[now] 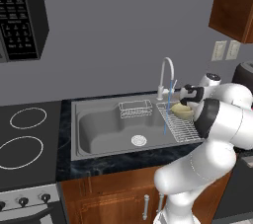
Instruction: Rinse each bowl for a few seconds and place them down in the sink or on the counter.
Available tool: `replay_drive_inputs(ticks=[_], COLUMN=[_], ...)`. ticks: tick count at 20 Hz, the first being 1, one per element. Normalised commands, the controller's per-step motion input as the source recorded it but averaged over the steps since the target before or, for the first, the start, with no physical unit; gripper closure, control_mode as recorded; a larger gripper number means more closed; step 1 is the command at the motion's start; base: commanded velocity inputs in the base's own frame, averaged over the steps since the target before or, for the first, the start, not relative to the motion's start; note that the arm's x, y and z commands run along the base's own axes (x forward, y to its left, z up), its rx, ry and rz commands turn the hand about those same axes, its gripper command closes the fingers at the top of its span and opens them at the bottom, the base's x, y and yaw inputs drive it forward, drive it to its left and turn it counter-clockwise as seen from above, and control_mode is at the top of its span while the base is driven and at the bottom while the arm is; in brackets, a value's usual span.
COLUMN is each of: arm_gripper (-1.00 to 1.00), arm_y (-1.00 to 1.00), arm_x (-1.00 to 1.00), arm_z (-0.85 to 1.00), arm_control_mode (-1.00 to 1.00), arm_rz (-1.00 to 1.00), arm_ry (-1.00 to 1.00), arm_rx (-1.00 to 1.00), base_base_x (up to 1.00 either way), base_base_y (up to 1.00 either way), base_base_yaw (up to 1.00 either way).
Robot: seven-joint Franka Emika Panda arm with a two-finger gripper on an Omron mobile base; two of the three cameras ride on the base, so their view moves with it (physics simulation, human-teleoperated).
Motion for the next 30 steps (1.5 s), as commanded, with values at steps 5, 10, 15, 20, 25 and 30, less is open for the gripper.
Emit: replay_drive_inputs(ticks=[5,10,15,20,25,30], arm_gripper=[1.0,1.0,1.0,1.0,1.0,1.0], arm_y=[0.0,0.0,0.0,0.0,-0.03,-0.18], arm_x=[0.0,0.01,0.05,0.07,0.1,0.12], arm_z=[-0.27,-0.26,-0.25,-0.22,-0.21,-0.2], arm_control_mode=[-1.0,-1.0,-1.0,-1.0,-1.0,-1.0], arm_rz=[0.0,0.0,0.0,0.0,0.0,0.0], arm_ry=[0.0,0.0,0.0,0.0,0.0,0.0], arm_rx=[0.07,0.06,0.04,0.02,0.0,0.0], base_base_x=[0.0,0.0,0.0,0.0,0.0,0.0], base_base_y=[0.0,0.0,0.0,0.0,0.0,0.0], base_base_yaw=[0.0,0.0,0.0,0.0,0.0,0.0])
